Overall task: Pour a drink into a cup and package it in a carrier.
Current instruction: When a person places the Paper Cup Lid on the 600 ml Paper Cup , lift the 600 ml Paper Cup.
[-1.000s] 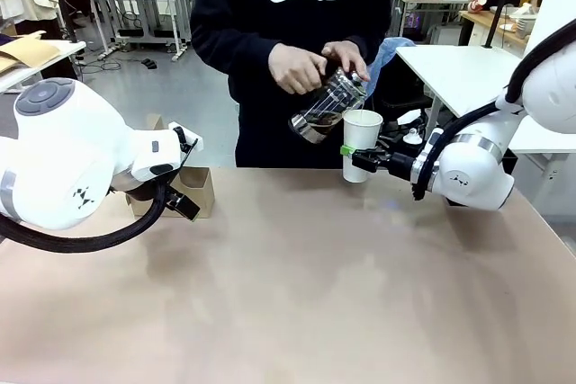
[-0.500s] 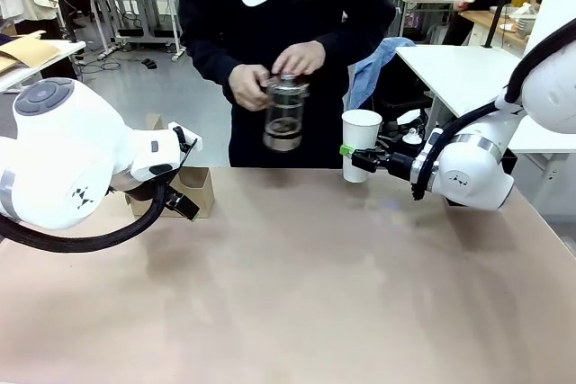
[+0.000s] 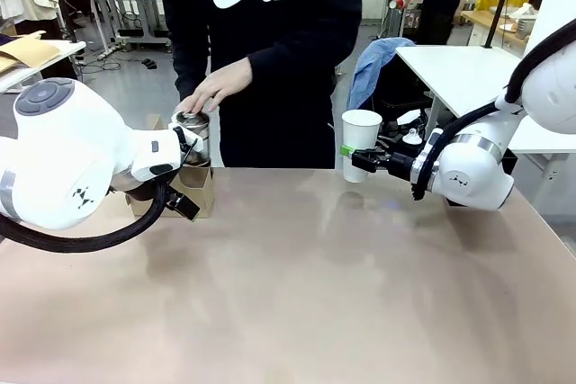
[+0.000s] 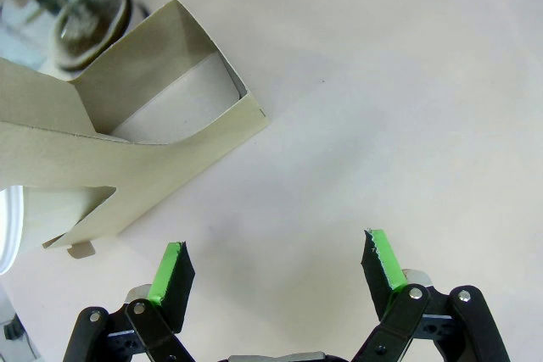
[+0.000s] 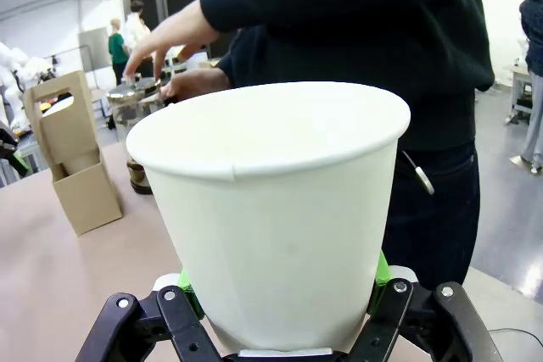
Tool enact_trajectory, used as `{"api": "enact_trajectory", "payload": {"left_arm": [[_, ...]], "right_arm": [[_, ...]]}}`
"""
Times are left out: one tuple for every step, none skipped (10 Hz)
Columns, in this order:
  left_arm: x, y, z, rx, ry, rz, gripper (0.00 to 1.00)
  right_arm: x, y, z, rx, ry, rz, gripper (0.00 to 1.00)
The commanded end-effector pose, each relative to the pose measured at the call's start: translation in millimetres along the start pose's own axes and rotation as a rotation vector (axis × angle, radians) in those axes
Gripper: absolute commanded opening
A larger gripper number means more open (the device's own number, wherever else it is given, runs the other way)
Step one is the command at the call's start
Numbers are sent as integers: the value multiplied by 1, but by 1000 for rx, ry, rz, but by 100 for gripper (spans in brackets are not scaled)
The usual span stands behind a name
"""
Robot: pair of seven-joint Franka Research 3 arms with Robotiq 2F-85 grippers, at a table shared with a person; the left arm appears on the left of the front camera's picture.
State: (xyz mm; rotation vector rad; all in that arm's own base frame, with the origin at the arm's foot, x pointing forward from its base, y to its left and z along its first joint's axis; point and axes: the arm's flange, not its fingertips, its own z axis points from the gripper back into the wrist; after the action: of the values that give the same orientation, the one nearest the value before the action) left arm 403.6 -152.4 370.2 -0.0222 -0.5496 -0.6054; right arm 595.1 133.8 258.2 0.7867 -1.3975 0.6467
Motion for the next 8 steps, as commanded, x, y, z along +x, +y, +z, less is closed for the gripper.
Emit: {"api": "enact_trajectory", "payload": {"left_arm": [[0, 1, 0, -2, -1, 2, 100], [0, 1, 0, -2, -1, 2, 100], [0, 1, 0, -2, -1, 2, 100], [0, 1, 0, -2, -1, 2, 100], [0, 1, 0, -2, -1, 2, 100], [0, 1, 0, -2, -1, 2, 100], [0, 1, 0, -2, -1, 2, 100], [0, 1, 0, -2, -1, 2, 100]], "right_arm": [[3, 2, -2, -3, 3, 2, 81], [3, 2, -2, -3, 3, 2, 81], [3, 2, -2, -3, 3, 2, 81], [3, 2, -2, -3, 3, 2, 81], [3, 2, -2, -3, 3, 2, 81], [3, 2, -2, -3, 3, 2, 81], [3, 2, -2, -3, 3, 2, 81], [3, 2, -2, -3, 3, 2, 81]]}}
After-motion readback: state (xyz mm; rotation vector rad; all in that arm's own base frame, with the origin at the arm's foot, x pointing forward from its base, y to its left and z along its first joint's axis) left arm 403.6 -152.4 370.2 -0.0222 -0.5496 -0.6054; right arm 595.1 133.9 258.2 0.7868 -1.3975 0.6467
